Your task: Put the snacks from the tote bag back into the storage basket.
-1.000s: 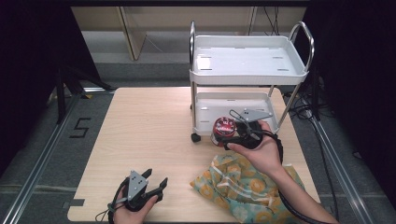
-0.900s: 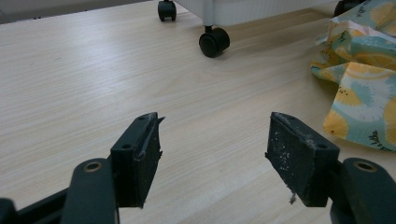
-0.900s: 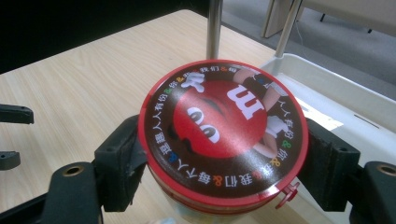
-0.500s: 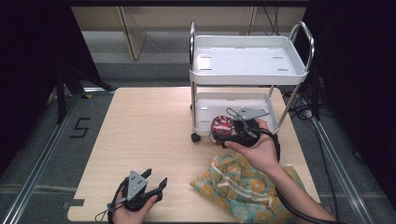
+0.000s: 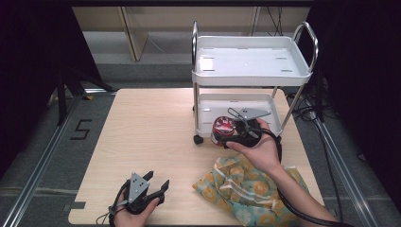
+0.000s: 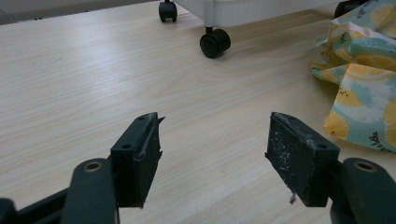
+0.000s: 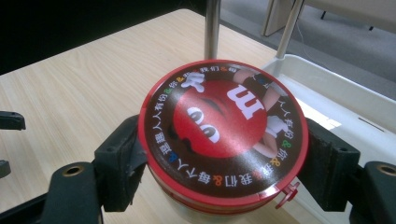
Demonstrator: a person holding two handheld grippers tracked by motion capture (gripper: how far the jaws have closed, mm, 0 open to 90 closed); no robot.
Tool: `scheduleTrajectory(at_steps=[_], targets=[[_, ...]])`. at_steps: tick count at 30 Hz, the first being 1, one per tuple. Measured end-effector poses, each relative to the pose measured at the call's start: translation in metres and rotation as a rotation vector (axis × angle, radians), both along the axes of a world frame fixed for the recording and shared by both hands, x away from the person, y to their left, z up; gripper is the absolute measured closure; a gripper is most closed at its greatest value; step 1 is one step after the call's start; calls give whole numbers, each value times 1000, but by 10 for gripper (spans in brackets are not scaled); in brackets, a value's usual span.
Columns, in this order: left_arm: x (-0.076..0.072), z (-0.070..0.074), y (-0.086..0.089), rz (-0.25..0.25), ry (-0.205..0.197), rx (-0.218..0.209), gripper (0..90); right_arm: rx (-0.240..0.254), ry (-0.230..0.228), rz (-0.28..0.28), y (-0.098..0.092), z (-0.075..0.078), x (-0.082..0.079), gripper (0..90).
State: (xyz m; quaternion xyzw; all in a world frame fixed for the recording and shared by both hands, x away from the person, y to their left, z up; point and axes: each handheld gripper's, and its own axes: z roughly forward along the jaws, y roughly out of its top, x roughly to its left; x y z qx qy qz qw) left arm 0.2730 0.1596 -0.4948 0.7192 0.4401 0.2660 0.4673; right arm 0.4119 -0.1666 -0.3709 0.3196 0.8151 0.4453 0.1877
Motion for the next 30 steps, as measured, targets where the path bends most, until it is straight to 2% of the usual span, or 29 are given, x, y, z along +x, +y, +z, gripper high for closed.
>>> scheduleTrajectory(at_steps=[1,2,5,6,8,10,12,13,14,20,21,23,24,25,27,30], targets=[[0,0,0,-2,-2,3,342,4,-7,-5,1,-1,1,264],[0,0,0,0,-1,1,342,3,12,-9,0,0,0,264],[0,0,0,0,0,1,342,6,25,-6,1,-1,0,264],[0,0,0,-5,-1,3,341,0,9,2,1,-1,2,264],[0,0,-1,6,7,-12,342,-2,7,0,1,-1,3,264],[0,0,0,-1,0,0,341,-4,3,6,1,-1,5,264],[0,0,0,0,-1,-1,342,3,25,-12,3,-2,5,264],[0,0,0,0,-1,0,342,-2,12,4,2,-2,7,264],[0,0,0,0,-1,0,342,7,10,-6,3,-3,7,264],[0,0,0,-5,-1,2,342,-4,12,-12,4,-1,9,264],[0,0,0,-5,-1,2,342,4,29,-17,5,-1,8,264],[0,0,-1,2,8,-12,342,2,10,-12,5,-2,10,264],[0,0,-1,2,7,-12,342,-8,9,-3,5,-1,12,264],[0,0,-1,2,8,-12,342,0,30,-17,6,-1,10,264],[0,0,-1,1,7,-11,342,2,12,-14,7,-1,12,264],[0,0,-1,2,8,-12,342,-1,16,-13,9,-1,13,264]])
